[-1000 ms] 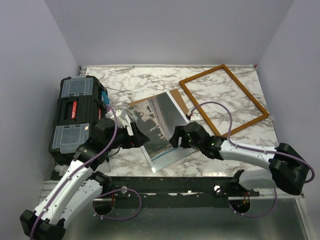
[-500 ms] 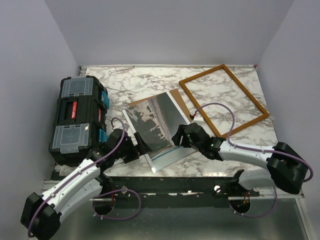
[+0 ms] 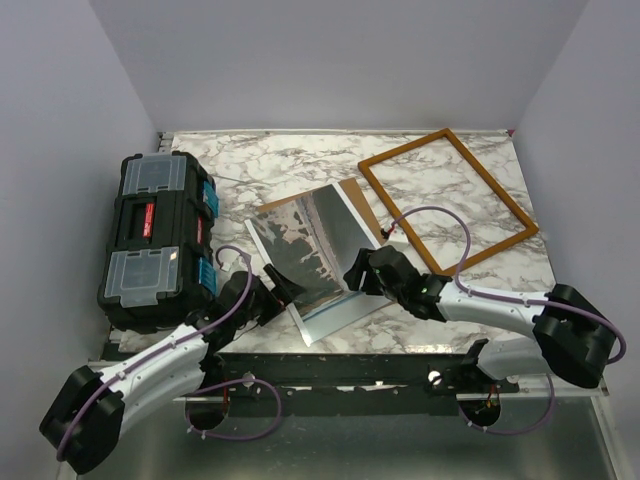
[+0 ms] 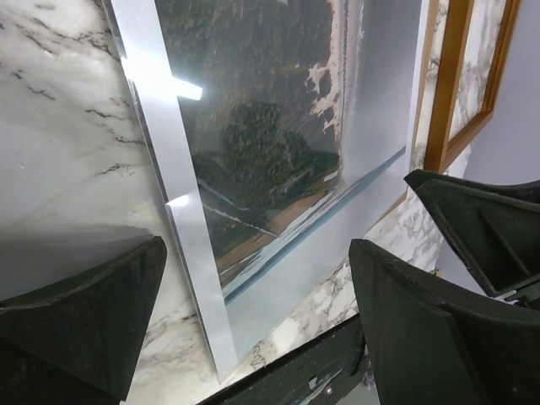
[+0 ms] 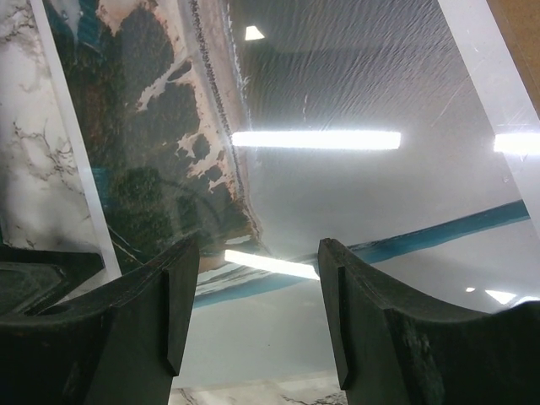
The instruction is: Take the photo out of the frame
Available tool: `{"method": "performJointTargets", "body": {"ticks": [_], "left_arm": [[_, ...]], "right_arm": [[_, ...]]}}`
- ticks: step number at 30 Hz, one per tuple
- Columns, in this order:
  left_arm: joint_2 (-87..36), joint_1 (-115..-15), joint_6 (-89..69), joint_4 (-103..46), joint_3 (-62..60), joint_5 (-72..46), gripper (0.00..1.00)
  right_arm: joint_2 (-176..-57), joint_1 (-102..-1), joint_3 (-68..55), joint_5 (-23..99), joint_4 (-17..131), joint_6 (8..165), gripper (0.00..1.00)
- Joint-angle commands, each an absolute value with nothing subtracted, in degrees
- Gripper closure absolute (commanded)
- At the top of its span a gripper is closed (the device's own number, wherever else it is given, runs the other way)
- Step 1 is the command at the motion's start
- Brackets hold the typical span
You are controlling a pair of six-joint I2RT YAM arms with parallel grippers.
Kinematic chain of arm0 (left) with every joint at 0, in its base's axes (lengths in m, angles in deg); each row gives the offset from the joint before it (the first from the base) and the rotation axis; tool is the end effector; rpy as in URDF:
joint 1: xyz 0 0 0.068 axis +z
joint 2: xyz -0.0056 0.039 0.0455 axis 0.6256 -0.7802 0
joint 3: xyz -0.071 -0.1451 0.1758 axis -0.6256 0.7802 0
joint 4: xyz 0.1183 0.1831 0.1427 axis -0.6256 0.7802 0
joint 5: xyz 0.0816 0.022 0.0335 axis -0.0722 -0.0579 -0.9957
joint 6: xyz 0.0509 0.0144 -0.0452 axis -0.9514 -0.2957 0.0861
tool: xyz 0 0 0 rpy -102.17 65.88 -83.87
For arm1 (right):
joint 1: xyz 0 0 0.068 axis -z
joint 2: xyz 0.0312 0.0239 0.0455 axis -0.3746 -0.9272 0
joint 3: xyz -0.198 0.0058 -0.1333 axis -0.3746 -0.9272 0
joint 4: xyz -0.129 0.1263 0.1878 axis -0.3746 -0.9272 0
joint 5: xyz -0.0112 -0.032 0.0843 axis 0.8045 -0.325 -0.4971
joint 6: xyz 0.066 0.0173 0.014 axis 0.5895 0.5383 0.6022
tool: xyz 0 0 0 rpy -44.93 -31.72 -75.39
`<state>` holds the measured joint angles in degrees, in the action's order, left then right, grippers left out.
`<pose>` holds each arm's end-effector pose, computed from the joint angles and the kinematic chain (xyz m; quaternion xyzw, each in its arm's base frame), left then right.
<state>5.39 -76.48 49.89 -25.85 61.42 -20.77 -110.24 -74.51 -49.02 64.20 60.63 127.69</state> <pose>0.1564 -0.1218 0.1072 -0.2563 0.8512 -0.3764 0.2610 0.1856 0.2129 0.1380 0.0335 0.8912 0.2394 0.3838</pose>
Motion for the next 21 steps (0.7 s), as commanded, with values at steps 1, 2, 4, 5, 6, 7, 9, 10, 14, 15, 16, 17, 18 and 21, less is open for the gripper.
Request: {"method": "performJointTargets", "body": {"ticks": [1,2,4,5,6,7,9,10,14,15,16,17,18,21], "left_arm": [[2.55,-77.12,52.08,-30.13,64.46,-24.54,0.08],[2.16,-77.05,52.4,-30.39,64.62,-24.62,0.08],[1.71,-77.11,52.48,-30.24,64.55,-24.78,0.09],[1.78,-77.19,52.48,-30.06,64.67,-25.15,0.1],[2.08,-77.16,52.56,-30.74,65.07,-25.37,0.1],[2.64,-77.15,52.56,-31.75,65.68,-25.48,0.11],[4.09,-77.22,51.94,-32.66,66.06,-25.57,0.14],[4.99,-77.28,51.5,-32.57,66.04,-25.63,0.15],[8.63,-77.22,51.56,-33.1,66.8,-25.81,0.2],[9.46,-77.22,51.77,-33.17,66.91,-25.77,0.21],[10.41,-77.22,51.77,-32.99,66.85,-25.76,0.22],[11.07,-77.22,51.69,-32.81,66.76,-25.7,0.23],[11.83,-77.22,51.69,-32.85,66.82,-25.72,0.23],[12.5,-77.22,52.73,-34.97,67.44,-25.41,0.24]], "right_arm": [[-112.12,-74.79,-49.51,64.93,61.79,128.52,0.35],[-112.48,-74.74,-49.36,64.89,61.63,128.46,0.35],[-112.78,-74.79,-49.14,64.78,61.49,128.52,0.35],[-112.76,-74.82,-49.15,64.55,61.68,128.41,0.35],[-112.87,-74.77,-49.26,64.36,61.99,128.4,0.35],[-112.99,-74.76,-49.19,64.38,62.02,128.27,0.35],[-113.41,-74.73,-48.79,64.23,61.82,128.0,0.35],[-113.71,-74.74,-48.74,64.09,61.82,127.87,0.35],[-115.07,-74.78,-48.49,62.85,62.56,127.41,0.35],[-115.45,-74.74,-48.5,62.47,62.78,127.32,0.35],[-115.72,-74.74,-48.39,62.14,62.82,127.27,0.35],[-116.04,-74.74,-48.3,61.97,62.96,127.28,0.35],[-116.28,-74.73,-48.34,61.72,63.1,127.2,0.35],[-116.68,-74.73,-48.4,61.31,63.49,127.23,0.35]]}}
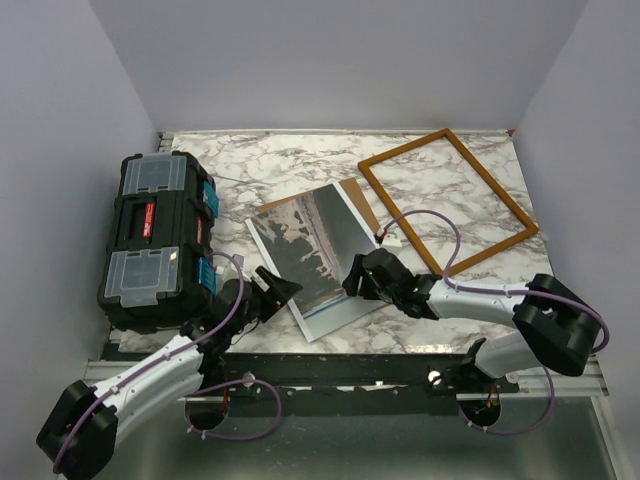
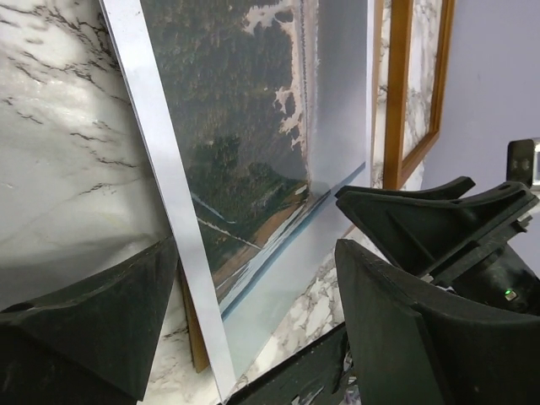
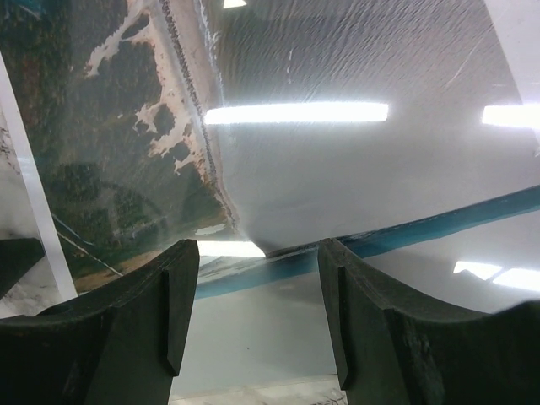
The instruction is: Take the photo out of the frame
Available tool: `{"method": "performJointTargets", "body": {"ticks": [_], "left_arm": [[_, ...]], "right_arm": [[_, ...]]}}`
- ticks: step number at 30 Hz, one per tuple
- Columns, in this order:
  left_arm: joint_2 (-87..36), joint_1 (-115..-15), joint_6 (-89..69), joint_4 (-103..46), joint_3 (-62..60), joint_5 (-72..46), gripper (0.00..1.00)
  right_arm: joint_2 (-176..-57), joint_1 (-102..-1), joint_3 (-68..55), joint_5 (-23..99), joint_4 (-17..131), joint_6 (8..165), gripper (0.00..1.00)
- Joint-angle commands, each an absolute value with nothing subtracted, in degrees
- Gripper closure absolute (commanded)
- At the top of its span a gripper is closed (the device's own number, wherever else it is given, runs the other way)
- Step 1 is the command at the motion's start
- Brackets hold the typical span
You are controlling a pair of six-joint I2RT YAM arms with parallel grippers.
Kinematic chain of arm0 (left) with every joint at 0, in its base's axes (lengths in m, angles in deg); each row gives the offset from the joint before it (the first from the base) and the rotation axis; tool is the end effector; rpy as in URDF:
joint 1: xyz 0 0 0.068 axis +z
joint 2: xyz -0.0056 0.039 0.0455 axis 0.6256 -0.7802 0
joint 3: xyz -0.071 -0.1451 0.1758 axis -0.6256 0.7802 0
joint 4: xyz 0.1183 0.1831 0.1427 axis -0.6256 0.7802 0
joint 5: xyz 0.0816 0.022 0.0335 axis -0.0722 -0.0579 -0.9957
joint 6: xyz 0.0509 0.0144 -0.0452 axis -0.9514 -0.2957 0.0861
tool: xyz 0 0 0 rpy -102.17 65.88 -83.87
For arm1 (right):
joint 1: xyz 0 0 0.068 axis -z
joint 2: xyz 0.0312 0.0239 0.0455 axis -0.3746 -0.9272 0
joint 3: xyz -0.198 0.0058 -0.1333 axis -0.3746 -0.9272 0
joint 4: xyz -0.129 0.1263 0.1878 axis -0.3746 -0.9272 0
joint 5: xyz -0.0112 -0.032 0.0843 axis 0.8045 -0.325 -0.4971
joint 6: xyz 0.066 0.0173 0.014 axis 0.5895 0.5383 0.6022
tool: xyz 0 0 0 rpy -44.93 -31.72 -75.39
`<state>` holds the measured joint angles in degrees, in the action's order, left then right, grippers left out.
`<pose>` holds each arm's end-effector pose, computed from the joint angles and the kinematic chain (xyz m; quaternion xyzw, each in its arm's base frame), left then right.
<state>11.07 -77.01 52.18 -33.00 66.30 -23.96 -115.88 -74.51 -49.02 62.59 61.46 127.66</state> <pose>0.1537 -0.1179 0.1091 -0.2724 0.8104 -0.4194 0.3052 0.1861 0.2160 0.1131 0.0210 0.9099 0.2174 0.3526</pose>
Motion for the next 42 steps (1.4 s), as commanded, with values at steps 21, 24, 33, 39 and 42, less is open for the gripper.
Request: {"method": "performJointTargets", "body": {"ticks": [21,24,33,39,42], "left_arm": [[9.1,-77.23,53.44,-16.61,59.64,-27.18,0.07],[6.17,-77.22,53.14,-17.34,58.7,-26.91,0.07],[4.35,-77.23,52.72,-18.28,57.57,-26.56,0.07],[3.99,-77.22,53.17,-17.92,57.08,-26.72,0.07],[3.13,-77.22,53.25,-17.97,56.58,-26.49,0.07]], "right_arm": [[-117.98,-74.8,-47.13,56.15,64.56,122.27,0.31],[-115.82,-74.75,-43.72,59.04,58.13,121.55,0.29],[-111.67,-68.83,-39.0,67.76,46.91,109.77,0.0],[-114.28,-60.83,-37.3,59.48,54.92,97.94,0.0],[-119.59,-58.59,-33.45,57.59,54.7,96.41,0.0]]}}
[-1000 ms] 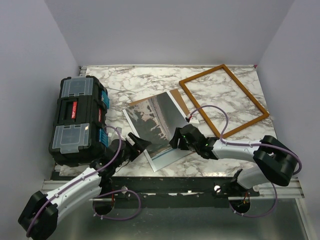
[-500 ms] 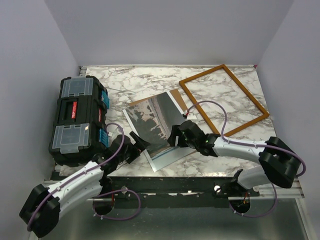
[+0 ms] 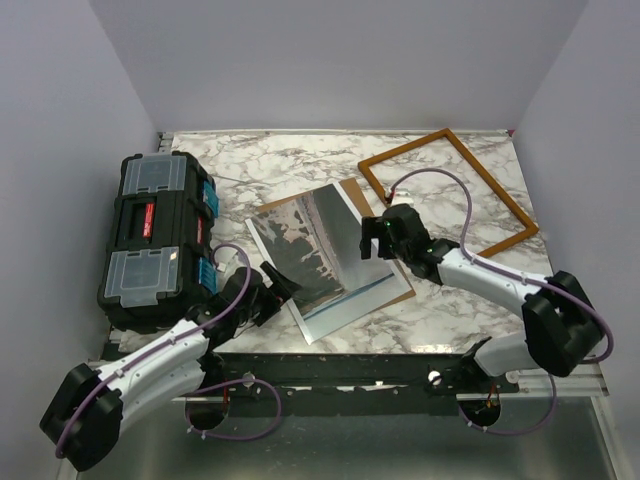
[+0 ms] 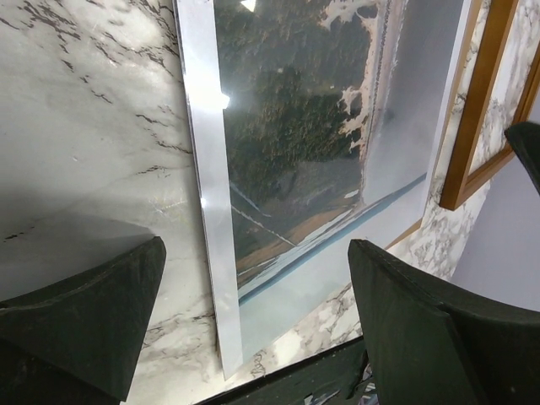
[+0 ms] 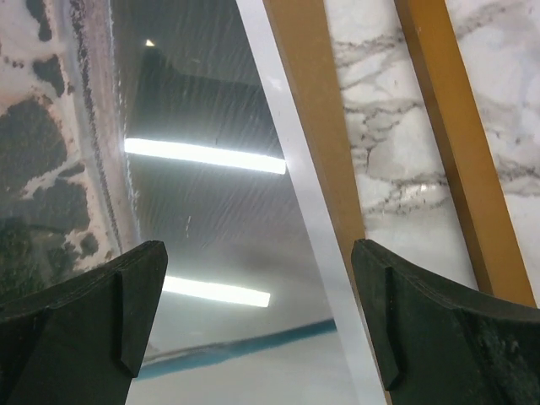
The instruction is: Take the photo out of the frame
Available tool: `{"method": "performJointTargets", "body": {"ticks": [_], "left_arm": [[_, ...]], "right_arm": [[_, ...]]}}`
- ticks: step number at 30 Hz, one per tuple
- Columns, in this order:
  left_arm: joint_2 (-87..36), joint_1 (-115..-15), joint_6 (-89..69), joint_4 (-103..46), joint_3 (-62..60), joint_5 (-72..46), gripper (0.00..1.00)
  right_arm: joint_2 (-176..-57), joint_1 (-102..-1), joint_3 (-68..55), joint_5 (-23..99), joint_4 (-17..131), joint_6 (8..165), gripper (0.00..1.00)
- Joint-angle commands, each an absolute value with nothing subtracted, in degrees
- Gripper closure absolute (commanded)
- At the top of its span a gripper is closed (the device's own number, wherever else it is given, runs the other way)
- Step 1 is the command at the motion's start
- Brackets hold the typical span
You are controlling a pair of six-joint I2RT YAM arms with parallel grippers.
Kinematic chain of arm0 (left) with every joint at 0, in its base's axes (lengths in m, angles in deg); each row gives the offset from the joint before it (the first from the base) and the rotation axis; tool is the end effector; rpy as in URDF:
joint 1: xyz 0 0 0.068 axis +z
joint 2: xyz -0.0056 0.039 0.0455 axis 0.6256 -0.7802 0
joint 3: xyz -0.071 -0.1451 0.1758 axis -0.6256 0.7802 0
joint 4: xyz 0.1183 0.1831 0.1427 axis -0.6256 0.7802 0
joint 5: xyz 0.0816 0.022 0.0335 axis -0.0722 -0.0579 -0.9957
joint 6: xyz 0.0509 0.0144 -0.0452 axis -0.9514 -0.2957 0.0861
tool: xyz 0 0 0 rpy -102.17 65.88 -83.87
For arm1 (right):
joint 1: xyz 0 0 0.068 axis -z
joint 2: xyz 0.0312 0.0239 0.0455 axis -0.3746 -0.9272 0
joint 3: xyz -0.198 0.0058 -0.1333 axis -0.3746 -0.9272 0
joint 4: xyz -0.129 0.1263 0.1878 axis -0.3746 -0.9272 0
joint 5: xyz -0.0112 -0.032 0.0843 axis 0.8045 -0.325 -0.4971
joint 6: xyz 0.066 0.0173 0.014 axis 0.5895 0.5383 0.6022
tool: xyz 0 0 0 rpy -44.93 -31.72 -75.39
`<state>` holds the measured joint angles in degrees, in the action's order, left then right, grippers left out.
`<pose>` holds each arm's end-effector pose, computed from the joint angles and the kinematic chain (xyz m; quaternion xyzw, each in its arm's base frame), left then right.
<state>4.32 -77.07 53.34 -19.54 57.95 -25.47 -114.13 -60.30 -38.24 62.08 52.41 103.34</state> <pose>0.1590 -0.1204 0.1131 -0.2989 0.8528 -0.3392 0.2615 0.2514 0.1785 0.1664 -0.0557 0.8968 0.1080 0.4254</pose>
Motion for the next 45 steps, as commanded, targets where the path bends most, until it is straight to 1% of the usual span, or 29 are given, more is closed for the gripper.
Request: {"method": "performJointTargets", "body": {"ticks": [1,13,20,22,25,31,36,45], "left_arm": [[2.74,-77.22,53.33,-17.93,56.39,-26.31,0.07],[0.21,-77.1,53.62,-18.85,55.66,-25.27,0.07],[-0.54,-77.05,53.8,-19.16,55.27,-24.97,0.07],[-0.63,-77.05,53.88,-19.03,55.25,-24.98,0.07],[-0.83,-77.04,54.11,-18.98,55.32,-24.76,0.08],[-0.66,-76.82,54.06,-18.91,55.28,-24.37,0.08],[-0.72,-76.44,53.72,-18.36,54.86,-24.27,0.07],[-2.73,-75.5,54.83,-19.62,54.84,-22.6,0.07]], "right_arm": [[-121.06,-58.41,-32.54,57.97,54.05,96.23,0.0],[-128.43,-57.1,-32.15,56.66,58.76,96.19,0.0],[-127.88,-57.07,-33.5,54.51,60.21,98.17,0.01],[-128.19,-57.04,-33.62,54.28,60.16,98.82,0.03],[-129.26,-56.96,-34.12,54.86,60.74,99.26,0.03],[-131.5,-56.41,-35.68,54.6,62.05,100.11,0.08],[-133.9,-56.13,-37.06,55.15,62.17,100.41,0.08],[-133.57,-55.81,-39.23,52.66,62.55,101.66,0.08]]}}
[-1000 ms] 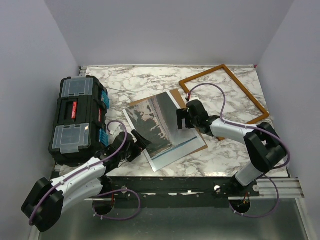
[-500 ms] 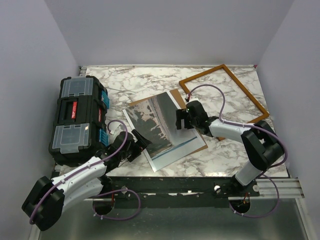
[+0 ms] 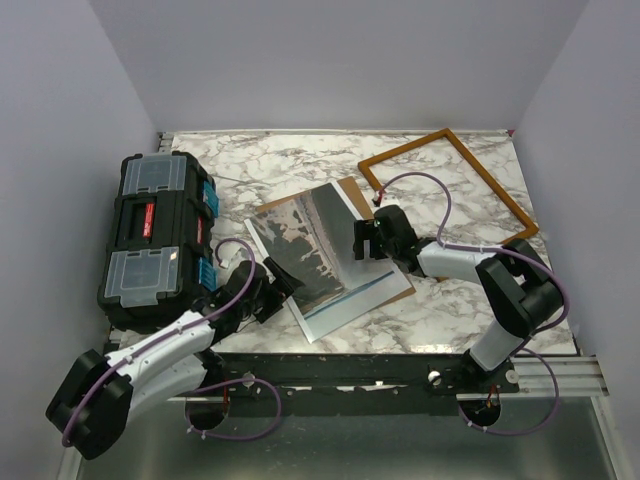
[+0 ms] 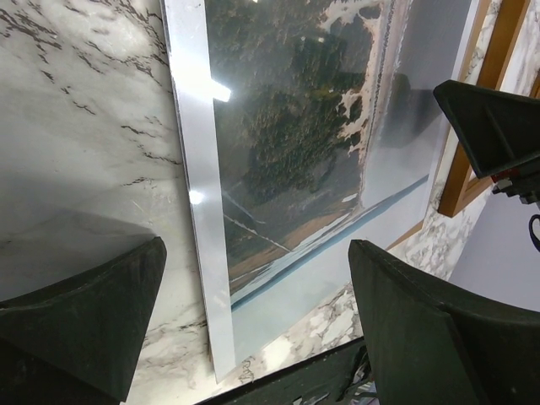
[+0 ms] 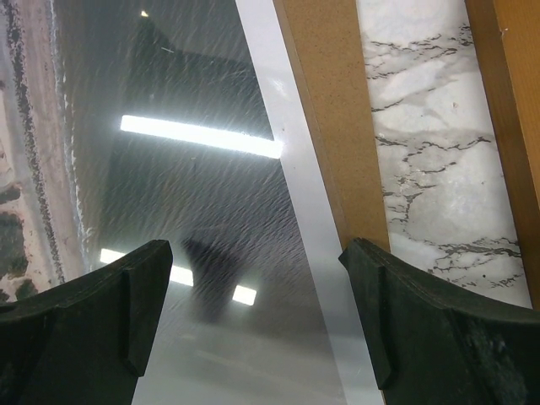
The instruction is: Take the photo out of the frame
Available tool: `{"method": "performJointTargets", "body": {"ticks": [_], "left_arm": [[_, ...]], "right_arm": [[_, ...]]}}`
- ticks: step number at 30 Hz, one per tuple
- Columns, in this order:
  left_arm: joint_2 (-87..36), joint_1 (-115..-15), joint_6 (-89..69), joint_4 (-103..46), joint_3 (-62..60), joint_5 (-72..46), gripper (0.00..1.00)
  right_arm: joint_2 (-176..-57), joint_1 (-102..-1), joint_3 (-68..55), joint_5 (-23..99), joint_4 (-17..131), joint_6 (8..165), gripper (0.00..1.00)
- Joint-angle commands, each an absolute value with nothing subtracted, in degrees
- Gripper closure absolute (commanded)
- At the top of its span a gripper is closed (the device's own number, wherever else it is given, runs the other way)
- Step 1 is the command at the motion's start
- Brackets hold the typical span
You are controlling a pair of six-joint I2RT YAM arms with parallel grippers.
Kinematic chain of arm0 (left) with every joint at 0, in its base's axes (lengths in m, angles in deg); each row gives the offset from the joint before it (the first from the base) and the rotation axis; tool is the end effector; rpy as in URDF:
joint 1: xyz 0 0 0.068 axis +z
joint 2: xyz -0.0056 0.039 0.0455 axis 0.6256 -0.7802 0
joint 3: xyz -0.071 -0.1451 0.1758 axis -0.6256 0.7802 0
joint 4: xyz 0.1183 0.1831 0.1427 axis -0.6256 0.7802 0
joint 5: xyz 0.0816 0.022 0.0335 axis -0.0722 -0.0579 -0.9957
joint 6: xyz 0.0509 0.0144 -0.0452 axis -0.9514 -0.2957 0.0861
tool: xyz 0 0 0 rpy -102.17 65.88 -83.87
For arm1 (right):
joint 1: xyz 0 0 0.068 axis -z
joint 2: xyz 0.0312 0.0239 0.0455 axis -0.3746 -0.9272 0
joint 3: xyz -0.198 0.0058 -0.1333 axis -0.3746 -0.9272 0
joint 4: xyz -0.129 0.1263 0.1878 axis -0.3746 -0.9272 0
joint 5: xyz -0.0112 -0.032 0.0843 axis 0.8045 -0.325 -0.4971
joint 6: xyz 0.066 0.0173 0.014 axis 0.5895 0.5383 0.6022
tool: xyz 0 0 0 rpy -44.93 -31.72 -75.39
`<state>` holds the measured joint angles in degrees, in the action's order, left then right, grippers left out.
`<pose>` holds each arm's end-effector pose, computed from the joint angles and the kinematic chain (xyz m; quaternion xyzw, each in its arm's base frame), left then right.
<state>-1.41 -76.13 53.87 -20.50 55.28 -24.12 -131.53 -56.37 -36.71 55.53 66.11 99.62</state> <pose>0.1676 -0.1246 0.1119 -0.3073 0.8582 -0.3303 0.2449 0.2873 0.1851 0.1043 -0.0811 0.9072 0.1180 0.3956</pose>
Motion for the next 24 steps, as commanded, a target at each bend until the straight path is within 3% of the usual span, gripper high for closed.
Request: {"method": "performJointTargets", "body": {"ticks": [1,12,24], "left_arm": [[-2.91,-75.43,55.21,-19.95,55.03,-22.45,0.07],[-7.25,-74.41,54.54,-30.67,57.0,-21.37,0.13],[0.84,-74.41,53.27,-30.91,56.99,-22.69,0.19]], "right_arm": [[-133.39,-55.76,-39.19,52.56,62.55,101.74,0.08],[-133.5,-55.75,-38.67,51.86,62.06,101.93,0.08],[-134.13,-55.75,-37.05,51.37,61.22,101.49,0.08]]}}
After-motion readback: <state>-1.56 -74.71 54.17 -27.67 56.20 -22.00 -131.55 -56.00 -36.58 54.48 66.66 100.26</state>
